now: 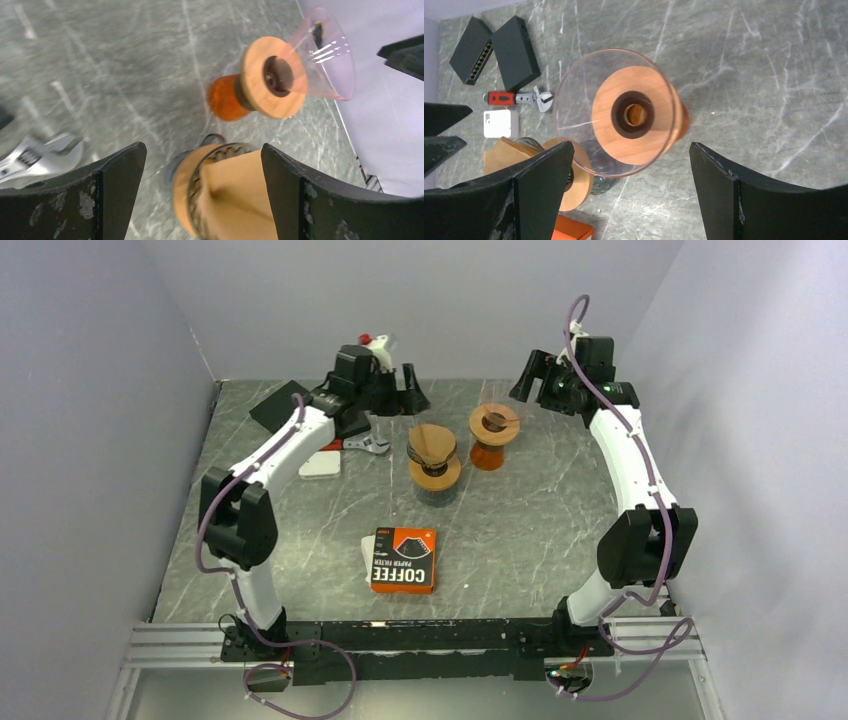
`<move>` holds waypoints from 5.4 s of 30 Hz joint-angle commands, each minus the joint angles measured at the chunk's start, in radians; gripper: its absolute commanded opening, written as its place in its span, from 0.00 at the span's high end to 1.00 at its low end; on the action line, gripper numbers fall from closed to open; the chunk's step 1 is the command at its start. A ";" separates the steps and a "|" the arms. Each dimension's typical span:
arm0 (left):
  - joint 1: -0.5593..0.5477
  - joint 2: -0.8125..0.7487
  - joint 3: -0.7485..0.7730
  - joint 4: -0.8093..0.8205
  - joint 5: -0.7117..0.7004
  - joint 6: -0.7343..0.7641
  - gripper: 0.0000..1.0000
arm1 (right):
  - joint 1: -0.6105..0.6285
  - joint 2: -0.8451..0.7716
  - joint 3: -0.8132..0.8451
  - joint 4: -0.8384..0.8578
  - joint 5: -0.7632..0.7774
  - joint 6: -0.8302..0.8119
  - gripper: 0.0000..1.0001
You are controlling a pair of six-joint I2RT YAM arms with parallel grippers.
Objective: Place the coffee filter in the dripper
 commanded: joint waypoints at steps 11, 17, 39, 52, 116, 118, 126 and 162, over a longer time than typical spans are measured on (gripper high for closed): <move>-0.139 0.270 0.328 0.130 0.135 -0.124 0.11 | -0.125 -0.002 -0.059 0.147 -0.132 0.104 0.13; -0.141 0.361 0.428 0.159 0.166 -0.170 0.14 | -0.128 0.032 -0.070 0.167 -0.176 0.114 0.20; -0.156 0.515 0.578 0.121 0.149 -0.160 0.36 | -0.131 0.087 -0.078 0.181 -0.227 0.109 0.42; -0.155 0.498 0.547 0.129 0.153 -0.145 0.47 | -0.131 0.110 -0.089 0.192 -0.268 0.114 0.60; 0.110 -0.558 -1.022 0.000 0.145 -0.291 0.33 | -0.063 -0.174 -0.199 0.230 -0.257 0.079 0.15; 0.110 -0.550 -1.046 0.042 0.155 -0.305 0.33 | -0.062 -0.171 -0.193 0.227 -0.260 0.078 0.15; 0.110 -0.489 -1.098 0.167 0.188 -0.339 0.37 | -0.061 -0.172 -0.187 0.231 -0.269 0.083 0.15; 0.110 -0.819 -0.985 -0.228 -0.200 -0.189 1.00 | -0.059 -0.192 -0.181 0.232 -0.264 0.086 0.15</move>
